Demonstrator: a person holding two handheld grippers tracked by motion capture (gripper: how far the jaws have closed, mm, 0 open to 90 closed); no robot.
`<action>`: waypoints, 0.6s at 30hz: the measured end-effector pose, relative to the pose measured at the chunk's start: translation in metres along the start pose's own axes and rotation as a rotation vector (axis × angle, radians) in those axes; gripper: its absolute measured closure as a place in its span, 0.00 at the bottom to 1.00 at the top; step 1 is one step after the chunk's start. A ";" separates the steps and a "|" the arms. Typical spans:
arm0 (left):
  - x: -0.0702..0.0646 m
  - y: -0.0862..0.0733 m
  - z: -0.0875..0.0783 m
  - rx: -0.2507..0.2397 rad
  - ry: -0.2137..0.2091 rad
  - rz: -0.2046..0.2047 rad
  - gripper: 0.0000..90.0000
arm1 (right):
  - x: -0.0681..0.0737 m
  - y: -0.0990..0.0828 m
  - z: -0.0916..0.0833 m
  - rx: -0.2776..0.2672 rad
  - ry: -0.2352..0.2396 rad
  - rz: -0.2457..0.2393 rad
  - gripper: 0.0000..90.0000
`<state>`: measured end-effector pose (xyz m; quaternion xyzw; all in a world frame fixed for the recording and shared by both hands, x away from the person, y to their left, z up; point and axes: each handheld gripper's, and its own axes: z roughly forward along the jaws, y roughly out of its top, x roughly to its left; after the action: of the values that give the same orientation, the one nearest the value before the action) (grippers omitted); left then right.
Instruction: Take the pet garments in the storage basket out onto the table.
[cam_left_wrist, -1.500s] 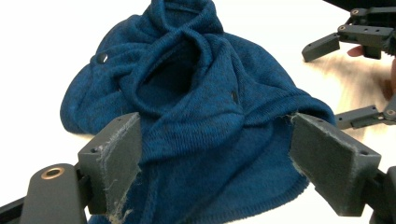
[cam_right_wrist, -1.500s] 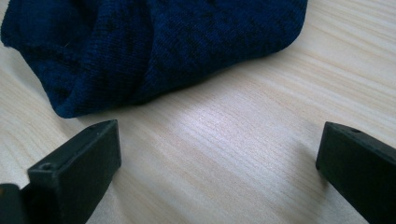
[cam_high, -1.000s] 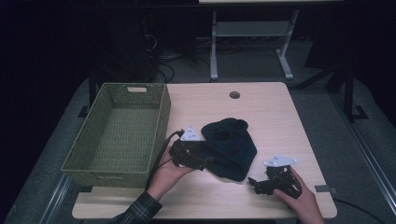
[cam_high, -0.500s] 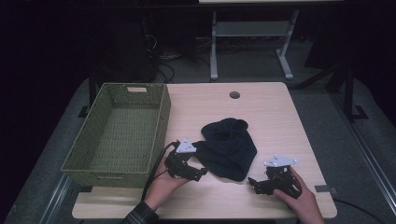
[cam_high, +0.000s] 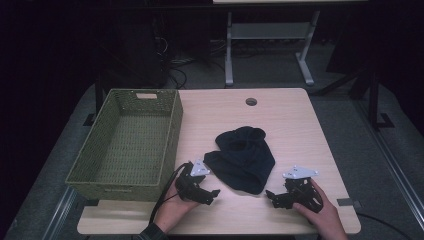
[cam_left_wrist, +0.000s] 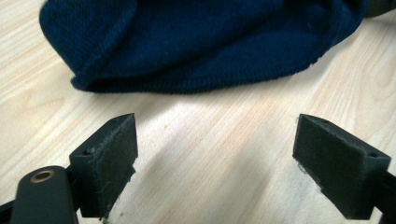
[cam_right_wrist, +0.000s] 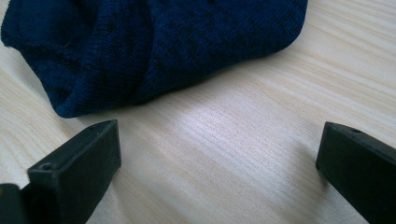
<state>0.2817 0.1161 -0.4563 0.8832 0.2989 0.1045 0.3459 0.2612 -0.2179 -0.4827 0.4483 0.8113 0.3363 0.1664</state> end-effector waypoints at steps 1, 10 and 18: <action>0.000 -0.001 0.001 0.006 0.002 0.004 0.15 | 0.000 0.000 0.000 0.000 0.000 0.000 0.00; 0.000 -0.008 0.010 0.035 0.024 0.018 0.14 | 0.000 0.000 0.000 0.000 0.000 0.000 0.00; 0.006 -0.018 0.009 -0.036 0.013 0.022 0.14 | 0.000 0.000 0.000 0.000 0.000 0.000 0.00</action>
<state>0.2817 0.1248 -0.4755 0.8793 0.2896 0.1193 0.3588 0.2612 -0.2179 -0.4828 0.4483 0.8112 0.3365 0.1663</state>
